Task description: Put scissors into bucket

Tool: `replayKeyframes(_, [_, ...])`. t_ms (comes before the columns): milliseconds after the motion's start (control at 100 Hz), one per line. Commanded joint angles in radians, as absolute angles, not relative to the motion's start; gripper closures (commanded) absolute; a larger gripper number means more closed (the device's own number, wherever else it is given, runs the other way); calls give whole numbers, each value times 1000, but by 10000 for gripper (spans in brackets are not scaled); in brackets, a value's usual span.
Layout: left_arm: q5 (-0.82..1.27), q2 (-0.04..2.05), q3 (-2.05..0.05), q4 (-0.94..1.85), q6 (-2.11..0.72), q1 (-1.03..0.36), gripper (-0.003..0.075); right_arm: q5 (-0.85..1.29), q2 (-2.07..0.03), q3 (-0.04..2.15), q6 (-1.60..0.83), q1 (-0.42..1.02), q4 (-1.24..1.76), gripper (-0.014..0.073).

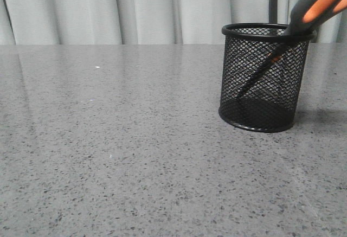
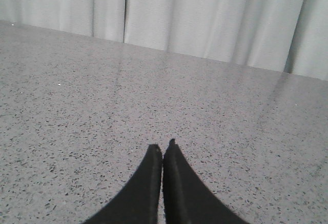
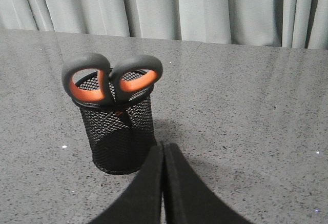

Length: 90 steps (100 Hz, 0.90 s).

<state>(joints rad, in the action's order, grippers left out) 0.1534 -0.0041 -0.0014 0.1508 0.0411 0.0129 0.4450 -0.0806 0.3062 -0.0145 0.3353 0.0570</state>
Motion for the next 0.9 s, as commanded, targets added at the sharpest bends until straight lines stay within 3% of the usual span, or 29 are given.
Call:
replayKeyframes(0, [85, -28, 25, 162, 49, 14, 741, 350, -88, 317, -18, 331, -7, 648])
replayKeyframes(370, [85, -28, 25, 162, 49, 14, 741, 59, -62, 44, 11, 37, 38, 648])
replayKeyframes(510, [85, -28, 25, 162, 49, 14, 741, 93, 38, -28, 11, 30, 34, 648])
replayKeyframes(890, [85, -28, 25, 162, 49, 14, 741, 101, 33, -28, 8, 30, -35, 648])
